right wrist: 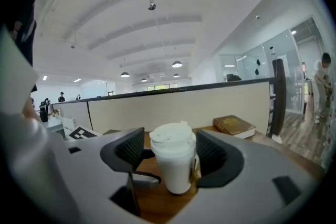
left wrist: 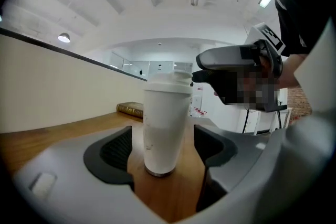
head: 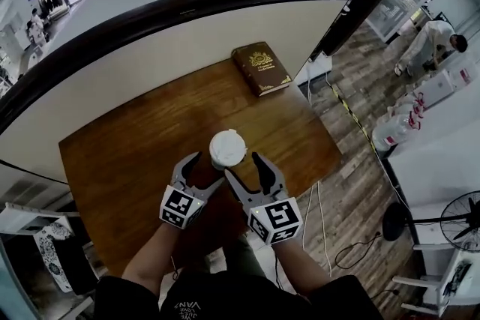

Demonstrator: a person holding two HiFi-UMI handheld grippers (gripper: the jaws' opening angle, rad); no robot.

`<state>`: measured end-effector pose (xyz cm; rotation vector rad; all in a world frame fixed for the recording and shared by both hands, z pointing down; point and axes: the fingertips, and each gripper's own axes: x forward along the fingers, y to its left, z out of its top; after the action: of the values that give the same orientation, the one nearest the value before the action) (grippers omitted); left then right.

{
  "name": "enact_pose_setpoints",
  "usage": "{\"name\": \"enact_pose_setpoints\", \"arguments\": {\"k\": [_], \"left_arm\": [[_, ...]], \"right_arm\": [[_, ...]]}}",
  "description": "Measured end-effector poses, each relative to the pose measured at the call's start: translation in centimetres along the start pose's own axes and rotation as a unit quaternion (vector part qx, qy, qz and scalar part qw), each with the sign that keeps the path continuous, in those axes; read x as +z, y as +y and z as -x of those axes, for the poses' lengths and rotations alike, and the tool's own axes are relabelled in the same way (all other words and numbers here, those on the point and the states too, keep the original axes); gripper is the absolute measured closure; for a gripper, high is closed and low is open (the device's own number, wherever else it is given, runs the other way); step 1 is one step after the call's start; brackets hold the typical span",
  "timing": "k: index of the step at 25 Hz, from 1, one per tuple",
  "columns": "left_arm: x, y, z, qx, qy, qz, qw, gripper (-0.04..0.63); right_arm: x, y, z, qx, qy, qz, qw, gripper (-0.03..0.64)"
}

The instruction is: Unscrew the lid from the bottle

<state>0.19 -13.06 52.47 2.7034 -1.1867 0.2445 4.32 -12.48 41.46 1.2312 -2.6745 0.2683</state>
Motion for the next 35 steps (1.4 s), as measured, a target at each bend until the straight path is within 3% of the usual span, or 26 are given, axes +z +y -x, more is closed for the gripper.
{"name": "enact_pose_setpoints", "arguments": {"k": [6, 16, 23, 27, 35], "left_arm": [[-0.3, -0.4, -2.2, -0.031, -0.005, -0.021, 0.9993, 0.219], [-1.0, -0.4, -5.1, -0.035, 0.000, -0.023, 0.9991, 0.221], [-1.0, -0.3, -5.0, -0.043, -0.008, -0.021, 0.9988, 0.225], [-1.1, -0.5, -5.0, -0.050, -0.008, -0.027, 0.9984, 0.227], [-1.0, -0.3, -5.2, -0.049, -0.017, -0.032, 0.9982, 0.229]], "right_arm": [[0.6, 0.1, -1.9, 0.026, -0.011, 0.039, 0.999, 0.310], [-0.5, 0.2, -3.8, 0.038, 0.009, 0.064, 0.997, 0.310], [-0.9, 0.2, -3.6, 0.097, 0.029, 0.068, 0.993, 0.310], [-0.7, 0.2, -3.3, 0.179, 0.030, 0.093, 0.979, 0.310], [-0.3, -0.5, -3.3, 0.357, 0.011, 0.115, 0.927, 0.310]]}}
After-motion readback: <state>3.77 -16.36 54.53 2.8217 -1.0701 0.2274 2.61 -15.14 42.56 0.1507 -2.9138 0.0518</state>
